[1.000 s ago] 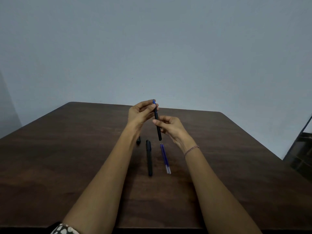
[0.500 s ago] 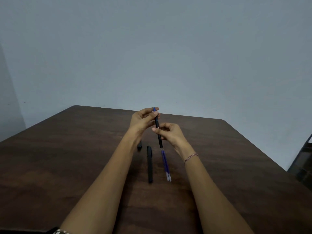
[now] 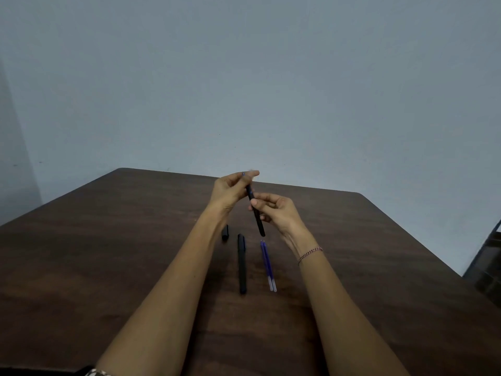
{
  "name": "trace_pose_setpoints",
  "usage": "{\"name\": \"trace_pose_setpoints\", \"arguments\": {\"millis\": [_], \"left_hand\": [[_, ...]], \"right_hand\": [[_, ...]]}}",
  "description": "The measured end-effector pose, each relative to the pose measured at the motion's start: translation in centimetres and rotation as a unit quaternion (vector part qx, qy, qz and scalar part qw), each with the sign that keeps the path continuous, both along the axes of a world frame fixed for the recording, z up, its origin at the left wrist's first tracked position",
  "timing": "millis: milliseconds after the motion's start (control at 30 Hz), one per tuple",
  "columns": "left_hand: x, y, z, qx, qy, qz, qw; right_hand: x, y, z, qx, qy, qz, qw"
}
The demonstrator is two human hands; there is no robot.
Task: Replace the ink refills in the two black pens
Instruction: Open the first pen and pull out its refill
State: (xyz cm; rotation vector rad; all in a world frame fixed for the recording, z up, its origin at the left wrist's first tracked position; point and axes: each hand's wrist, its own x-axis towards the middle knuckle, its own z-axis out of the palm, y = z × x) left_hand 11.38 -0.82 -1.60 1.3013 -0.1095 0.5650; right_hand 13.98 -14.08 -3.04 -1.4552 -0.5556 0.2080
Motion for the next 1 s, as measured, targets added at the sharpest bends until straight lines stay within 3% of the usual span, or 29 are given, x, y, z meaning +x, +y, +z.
{"name": "trace_pose_setpoints", "arguments": {"millis": [200,467,767,1000], "left_hand": [[-0.10,0.58,-0.06,-0.013,-0.002,-0.095,0.995],[0.11,0.44,-0.51,-0.016,-0.030,-0.030,0.999],[-0.03,0.30,-0.27,-0.015,0.002,0.039,0.999],[-0.44,0.30,-0.34,0.028,0.068,-0.027,0.997]], "right_hand": [[0.32,-0.36,0.19,0.040,0.027,0.005,0.999],[0.36,-0.12,0.12,0.038,0.019,0.004,0.999],[0.08,-0.02,0.13,-0.001,-0.026,0.004,1.000],[0.24,0.11,-0.07,-0.022,-0.048,-0.005,0.999]]}}
